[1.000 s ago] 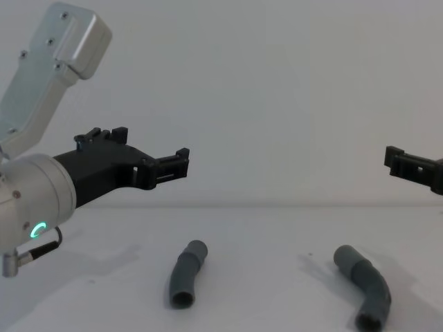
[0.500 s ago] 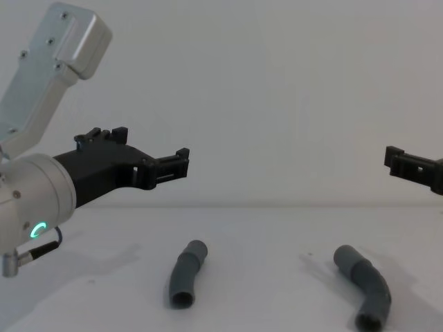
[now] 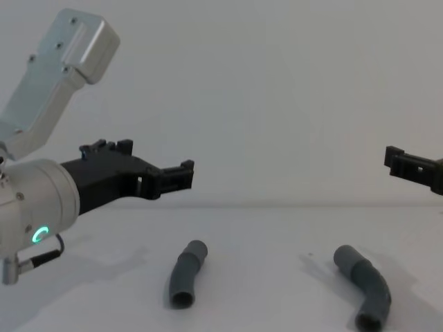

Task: Use both hands to pick up one end of the pipe from the table, align the ends, and insert them.

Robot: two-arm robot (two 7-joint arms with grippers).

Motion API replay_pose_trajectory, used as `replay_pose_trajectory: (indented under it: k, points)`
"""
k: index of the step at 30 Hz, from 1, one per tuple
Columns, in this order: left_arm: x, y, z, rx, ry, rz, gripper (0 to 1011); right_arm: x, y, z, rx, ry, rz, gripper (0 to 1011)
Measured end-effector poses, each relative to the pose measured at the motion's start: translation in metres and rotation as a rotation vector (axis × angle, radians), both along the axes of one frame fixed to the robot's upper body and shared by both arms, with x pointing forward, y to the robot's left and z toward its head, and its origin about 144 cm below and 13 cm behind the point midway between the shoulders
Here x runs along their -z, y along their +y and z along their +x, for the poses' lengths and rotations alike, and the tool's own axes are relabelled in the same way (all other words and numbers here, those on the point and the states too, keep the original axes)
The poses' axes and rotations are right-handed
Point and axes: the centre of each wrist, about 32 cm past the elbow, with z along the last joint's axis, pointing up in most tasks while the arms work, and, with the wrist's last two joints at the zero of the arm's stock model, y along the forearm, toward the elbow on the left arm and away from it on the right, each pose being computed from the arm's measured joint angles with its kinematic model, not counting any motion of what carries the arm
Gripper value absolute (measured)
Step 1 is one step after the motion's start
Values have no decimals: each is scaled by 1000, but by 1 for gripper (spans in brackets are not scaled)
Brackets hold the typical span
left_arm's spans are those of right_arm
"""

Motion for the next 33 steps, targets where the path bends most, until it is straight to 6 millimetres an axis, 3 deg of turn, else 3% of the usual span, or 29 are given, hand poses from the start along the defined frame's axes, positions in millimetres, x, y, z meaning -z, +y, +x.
replay_pose_trajectory:
  k: [19,33]
  points:
    - [-15,-12,-17,-28,230,-24,1001,0,0,0,0,0,0,1000]
    - [-32,-20,-12,-32,336,11,1001,0,0,0,0,0,0,1000]
